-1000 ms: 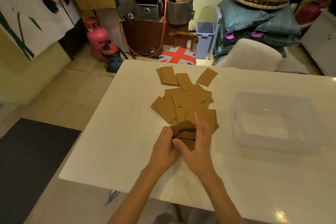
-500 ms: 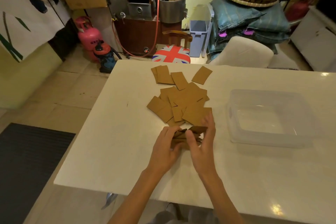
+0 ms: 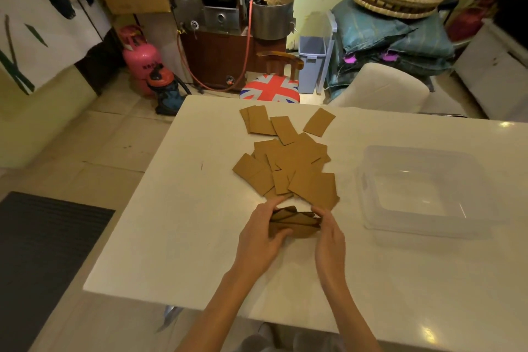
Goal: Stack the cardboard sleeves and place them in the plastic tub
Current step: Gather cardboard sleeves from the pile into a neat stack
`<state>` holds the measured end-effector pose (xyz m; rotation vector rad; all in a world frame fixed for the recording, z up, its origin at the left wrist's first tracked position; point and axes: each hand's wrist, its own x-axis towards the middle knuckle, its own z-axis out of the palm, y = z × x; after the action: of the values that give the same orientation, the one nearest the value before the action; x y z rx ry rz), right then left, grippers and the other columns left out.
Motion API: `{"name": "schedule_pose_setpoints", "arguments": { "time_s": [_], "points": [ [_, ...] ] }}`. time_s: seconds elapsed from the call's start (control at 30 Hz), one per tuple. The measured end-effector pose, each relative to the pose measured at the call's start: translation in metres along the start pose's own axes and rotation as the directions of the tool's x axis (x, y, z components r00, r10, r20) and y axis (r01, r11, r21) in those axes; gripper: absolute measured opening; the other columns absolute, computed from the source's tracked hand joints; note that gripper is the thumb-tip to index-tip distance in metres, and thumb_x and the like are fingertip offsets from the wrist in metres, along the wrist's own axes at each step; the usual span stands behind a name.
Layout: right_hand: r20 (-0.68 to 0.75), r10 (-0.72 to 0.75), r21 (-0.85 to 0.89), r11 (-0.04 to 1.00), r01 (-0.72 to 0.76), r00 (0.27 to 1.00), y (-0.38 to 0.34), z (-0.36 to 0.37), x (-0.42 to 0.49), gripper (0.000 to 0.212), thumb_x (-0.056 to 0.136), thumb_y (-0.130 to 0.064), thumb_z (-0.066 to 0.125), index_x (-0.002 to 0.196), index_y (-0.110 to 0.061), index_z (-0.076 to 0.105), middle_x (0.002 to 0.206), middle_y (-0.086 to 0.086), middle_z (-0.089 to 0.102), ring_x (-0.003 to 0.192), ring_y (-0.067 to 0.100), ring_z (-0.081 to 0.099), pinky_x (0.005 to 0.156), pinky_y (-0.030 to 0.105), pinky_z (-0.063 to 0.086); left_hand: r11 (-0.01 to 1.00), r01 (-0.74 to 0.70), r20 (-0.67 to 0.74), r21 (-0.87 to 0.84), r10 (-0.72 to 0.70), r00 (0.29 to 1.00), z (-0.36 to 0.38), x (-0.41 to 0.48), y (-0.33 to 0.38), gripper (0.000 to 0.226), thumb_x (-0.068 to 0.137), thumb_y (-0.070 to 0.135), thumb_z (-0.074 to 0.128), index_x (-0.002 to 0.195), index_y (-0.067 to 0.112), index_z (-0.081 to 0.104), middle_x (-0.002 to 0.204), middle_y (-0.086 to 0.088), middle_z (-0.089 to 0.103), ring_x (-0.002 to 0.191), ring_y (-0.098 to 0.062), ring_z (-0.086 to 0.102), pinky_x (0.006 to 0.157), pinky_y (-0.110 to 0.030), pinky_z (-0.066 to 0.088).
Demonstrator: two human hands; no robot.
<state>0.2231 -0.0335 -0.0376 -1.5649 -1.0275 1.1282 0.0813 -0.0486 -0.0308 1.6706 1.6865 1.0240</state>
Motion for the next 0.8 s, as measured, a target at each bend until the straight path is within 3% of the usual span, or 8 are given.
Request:
{"name": "schedule_pose_setpoints", "arguments": {
  "time_s": [0.1,0.2,0.3,0.37,0.5,0.6,0.7,0.8],
  "points": [
    [0.084,-0.021,-0.089,0.996,0.029,0.996,-0.002,0.013,-0.005,0.042,0.106,-0.037,0.029,0.145,-0.031,0.043,0.146,-0.006,0.049,0.136,0.012,0.043,0.112,0.030,0.034,0.999,0.007,-0.029,-0.031,-0.007,1.000,-0.005,0.002,-0.008,0.063,0.085,0.022,0.074,0.129,0.052,0.040,0.124,0.031,0.051,0.115,0.010,0.049,0.092,-0.005,0.040],
    [0.085,-0.264,-0.199,0.940,0.276,0.961,-0.016,0.021,-0.009,0.047,0.105,-0.040,0.029,0.151,-0.034,0.030,0.158,-0.014,0.029,0.147,0.004,0.019,0.118,0.028,0.019,0.996,0.072,-0.055,-0.043,-0.075,0.996,-0.013,0.003,-0.023,0.048,0.083,0.022,0.076,0.124,0.036,0.054,0.118,0.018,0.057,0.109,0.000,0.056,0.090,-0.020,0.049],
    [0.309,-0.487,-0.405,0.710,0.577,0.817,-0.014,0.032,-0.012,0.036,0.103,-0.034,0.039,0.138,-0.032,0.049,0.147,-0.012,0.045,0.148,0.009,0.017,0.122,0.036,0.010,0.992,0.111,-0.024,-0.055,-0.112,0.993,-0.019,-0.001,-0.033,0.037,0.083,0.022,0.075,0.104,0.046,0.058,0.106,0.017,0.058,0.098,-0.007,0.062,0.085,-0.032,0.054],
    [0.380,-0.528,-0.396,0.649,0.649,0.759,-0.009,0.037,-0.014,0.029,0.101,-0.028,0.046,0.128,-0.029,0.057,0.135,-0.012,0.056,0.146,0.012,0.025,0.122,0.046,0.009,0.987,0.108,-0.024,-0.119,-0.112,0.993,-0.020,-0.005,-0.034,0.039,0.083,0.019,0.074,0.107,0.046,0.059,0.108,0.014,0.060,0.099,-0.006,0.062,0.087,-0.036,0.056],
    [0.380,-0.553,-0.437,0.599,0.671,0.741,-0.003,0.030,0.001,0.027,0.100,-0.027,0.049,0.124,-0.033,0.060,0.135,-0.014,0.056,0.147,0.014,0.024,0.122,0.052,0.004,0.992,0.079,-0.043,-0.094,-0.084,0.996,-0.015,-0.002,-0.036,0.036,0.081,0.024,0.075,0.114,0.029,0.062,0.110,0.013,0.062,0.102,-0.008,0.059,0.086,-0.033,0.053],
    [0.288,-0.521,-0.470,0.655,0.592,0.804,0.010,0.014,0.016,0.031,0.099,-0.031,0.048,0.127,-0.034,0.060,0.142,-0.013,0.050,0.148,0.016,0.020,0.117,0.060,0.013,0.981,0.140,0.006,-0.132,-0.140,0.990,-0.013,0.005,-0.033,0.037,0.081,0.021,0.077,0.112,0.030,0.059,0.107,0.012,0.063,0.099,-0.004,0.060,0.085,-0.028,0.052],
    [0.201,-0.447,-0.542,0.691,0.479,0.872,0.014,0.002,0.010,0.046,0.099,-0.041,0.041,0.145,-0.035,0.043,0.159,-0.009,0.024,0.152,0.020,-0.001,0.119,0.060,0.009,0.975,0.163,0.038,-0.151,-0.159,0.987,-0.009,0.007,-0.033,0.039,0.083,0.015,0.077,0.115,0.028,0.058,0.109,0.012,0.063,0.101,0.002,0.059,0.086,-0.018,0.048],
    [0.272,-0.514,-0.577,0.589,0.566,0.813,-0.004,0.011,-0.006,0.060,0.100,-0.040,0.042,0.155,-0.027,0.023,0.165,-0.002,0.006,0.152,0.023,-0.008,0.122,0.047,-0.003,0.972,0.132,0.046,-0.193,-0.126,0.991,0.000,0.006,-0.029,0.033,0.087,0.018,0.074,0.117,0.024,0.060,0.110,0.009,0.066,0.102,-0.005,0.064,0.090,-0.028,0.054]
  ]
}}
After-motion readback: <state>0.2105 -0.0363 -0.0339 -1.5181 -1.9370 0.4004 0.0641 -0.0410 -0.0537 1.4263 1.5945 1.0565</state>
